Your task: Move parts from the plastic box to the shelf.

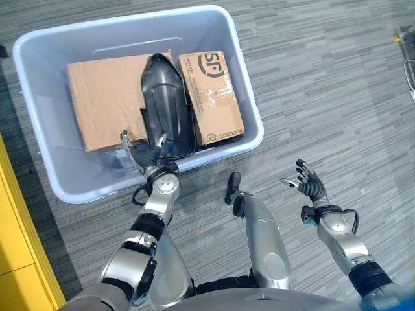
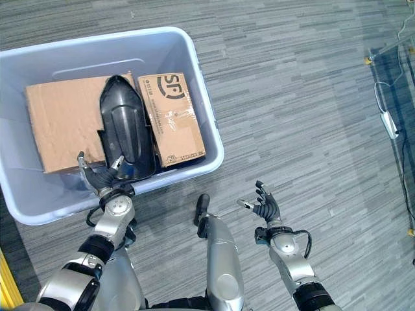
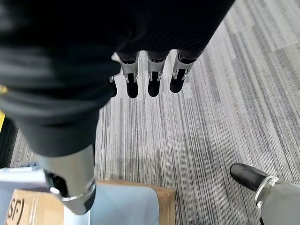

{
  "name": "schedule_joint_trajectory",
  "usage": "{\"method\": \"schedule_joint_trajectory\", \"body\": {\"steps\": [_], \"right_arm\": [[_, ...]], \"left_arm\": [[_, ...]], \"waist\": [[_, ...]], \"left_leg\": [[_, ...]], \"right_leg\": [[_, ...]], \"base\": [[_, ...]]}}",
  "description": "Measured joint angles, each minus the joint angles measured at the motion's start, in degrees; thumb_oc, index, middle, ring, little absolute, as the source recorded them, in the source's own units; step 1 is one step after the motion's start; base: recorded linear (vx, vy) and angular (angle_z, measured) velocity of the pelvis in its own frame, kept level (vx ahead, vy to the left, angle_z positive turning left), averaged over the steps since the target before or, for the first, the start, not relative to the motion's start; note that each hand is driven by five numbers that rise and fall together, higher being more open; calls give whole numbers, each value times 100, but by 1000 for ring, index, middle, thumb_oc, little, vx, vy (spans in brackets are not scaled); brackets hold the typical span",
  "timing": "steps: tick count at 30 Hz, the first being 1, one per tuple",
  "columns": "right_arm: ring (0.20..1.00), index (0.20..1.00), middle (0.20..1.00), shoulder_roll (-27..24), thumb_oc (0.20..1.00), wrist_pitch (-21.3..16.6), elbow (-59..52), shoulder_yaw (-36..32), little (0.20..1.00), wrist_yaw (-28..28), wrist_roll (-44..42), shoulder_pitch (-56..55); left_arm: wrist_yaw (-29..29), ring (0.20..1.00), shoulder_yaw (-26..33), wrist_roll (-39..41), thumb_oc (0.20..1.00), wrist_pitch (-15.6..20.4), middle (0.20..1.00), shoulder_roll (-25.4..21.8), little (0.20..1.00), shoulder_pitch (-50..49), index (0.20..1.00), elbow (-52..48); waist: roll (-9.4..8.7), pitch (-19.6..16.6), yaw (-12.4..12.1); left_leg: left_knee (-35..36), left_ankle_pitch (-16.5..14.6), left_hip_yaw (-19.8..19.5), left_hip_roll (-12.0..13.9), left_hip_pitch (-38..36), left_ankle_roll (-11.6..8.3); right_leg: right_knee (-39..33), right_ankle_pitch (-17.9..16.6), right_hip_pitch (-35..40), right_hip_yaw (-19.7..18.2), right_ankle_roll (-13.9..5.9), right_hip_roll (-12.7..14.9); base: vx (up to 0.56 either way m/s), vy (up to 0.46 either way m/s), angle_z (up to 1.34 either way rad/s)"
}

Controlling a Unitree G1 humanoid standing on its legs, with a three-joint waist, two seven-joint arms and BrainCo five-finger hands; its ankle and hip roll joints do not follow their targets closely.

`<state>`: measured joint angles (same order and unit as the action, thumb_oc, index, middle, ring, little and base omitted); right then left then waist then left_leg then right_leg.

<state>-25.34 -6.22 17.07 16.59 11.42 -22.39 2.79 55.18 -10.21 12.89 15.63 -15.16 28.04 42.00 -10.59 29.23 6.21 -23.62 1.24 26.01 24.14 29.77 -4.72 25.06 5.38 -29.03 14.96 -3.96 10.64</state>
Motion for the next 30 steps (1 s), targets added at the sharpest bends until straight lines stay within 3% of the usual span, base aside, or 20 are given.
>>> {"method": "schedule_joint_trajectory", "body": {"steps": [10,16,25,30], "right_arm": [[1000,1000,1000,-17,1000,65,-34,97,1000,-2,-31,34],[1000,1000,1000,-45,1000,97,-26,215,1000,1,-55,173],[1000,1000,1000,-43,1000,140,-21,357,1000,28,-111,197],[1000,1000,1000,-41,1000,138,-9,440,1000,113,-150,212]], "left_arm": [[-7,1000,-65,-109,1000,-179,1000,-311,1000,682,1000,6],[-23,1000,-47,20,1000,-794,1000,-355,1000,923,1000,483],[603,1000,141,235,1000,-842,1000,-380,1000,1055,1000,903],[602,1000,177,220,1000,-989,1000,-348,1000,1015,1000,892]], "waist": [[0,0,208],[-6,-4,236],[-6,-4,223],[-6,-4,186]], "left_leg": [[-136,-53,-13,97,36,-16],[-178,-50,-12,163,266,-25],[-185,-35,-62,175,304,-6],[-146,-16,-124,145,341,-22]], "right_leg": [[84,16,-21,-2,16,-58],[115,18,-279,-6,48,-76],[154,25,-276,23,53,-116],[153,69,-279,89,62,-59]], "base": [[4,3,-2],[0,-1,-1],[-1,-13,1],[-9,-15,6]]}}
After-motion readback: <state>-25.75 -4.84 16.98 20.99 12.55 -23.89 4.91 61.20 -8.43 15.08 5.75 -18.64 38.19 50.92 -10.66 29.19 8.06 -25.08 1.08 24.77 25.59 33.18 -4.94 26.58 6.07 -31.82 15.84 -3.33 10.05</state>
